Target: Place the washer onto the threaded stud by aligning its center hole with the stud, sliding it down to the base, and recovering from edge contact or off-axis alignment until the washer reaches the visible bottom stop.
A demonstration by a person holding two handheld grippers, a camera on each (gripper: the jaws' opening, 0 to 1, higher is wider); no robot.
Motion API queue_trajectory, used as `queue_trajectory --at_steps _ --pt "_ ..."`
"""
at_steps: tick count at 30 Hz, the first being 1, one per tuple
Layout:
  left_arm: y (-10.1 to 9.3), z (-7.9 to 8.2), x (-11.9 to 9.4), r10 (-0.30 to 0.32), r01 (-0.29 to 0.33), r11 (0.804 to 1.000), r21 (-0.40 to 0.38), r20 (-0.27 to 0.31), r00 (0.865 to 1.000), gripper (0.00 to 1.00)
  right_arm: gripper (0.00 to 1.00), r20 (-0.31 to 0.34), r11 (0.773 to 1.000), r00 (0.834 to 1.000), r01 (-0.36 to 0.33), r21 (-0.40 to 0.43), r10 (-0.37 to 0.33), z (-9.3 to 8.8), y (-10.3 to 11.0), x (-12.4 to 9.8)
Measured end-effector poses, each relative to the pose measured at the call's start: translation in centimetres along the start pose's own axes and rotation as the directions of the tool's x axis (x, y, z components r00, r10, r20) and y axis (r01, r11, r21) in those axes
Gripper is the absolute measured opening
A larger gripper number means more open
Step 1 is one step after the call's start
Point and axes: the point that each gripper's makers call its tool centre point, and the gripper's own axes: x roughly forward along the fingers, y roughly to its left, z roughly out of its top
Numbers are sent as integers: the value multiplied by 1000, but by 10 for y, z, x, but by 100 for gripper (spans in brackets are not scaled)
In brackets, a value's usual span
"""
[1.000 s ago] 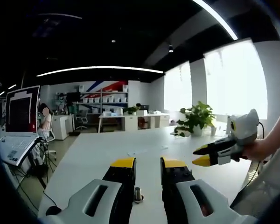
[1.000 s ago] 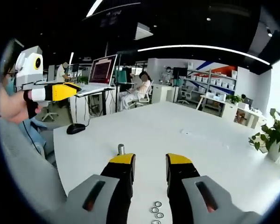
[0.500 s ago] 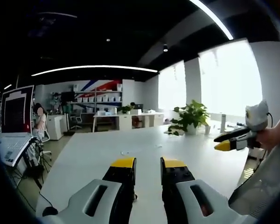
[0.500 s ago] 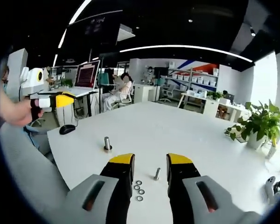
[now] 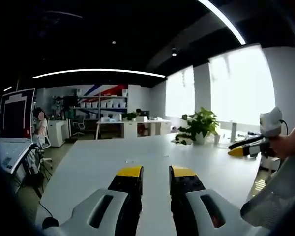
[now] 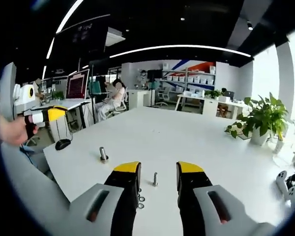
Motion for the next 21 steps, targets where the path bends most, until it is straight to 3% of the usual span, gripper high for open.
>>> queue_trajectory --at_steps 10,17,21 --pt "4 -5 -1 12 -12 1000 -14 -22 1000 21 32 19 997 998 -57 -52 58 4 14 3" --pt "6 -11 1 50 -50 999 -8 -40 998 21 33 36 997 996 -81 -16 81 6 14 4" --pt "4 -8 -1 55 -53 998 40 -52 997 21 33 47 995 994 -95 -3 95 8 16 5"
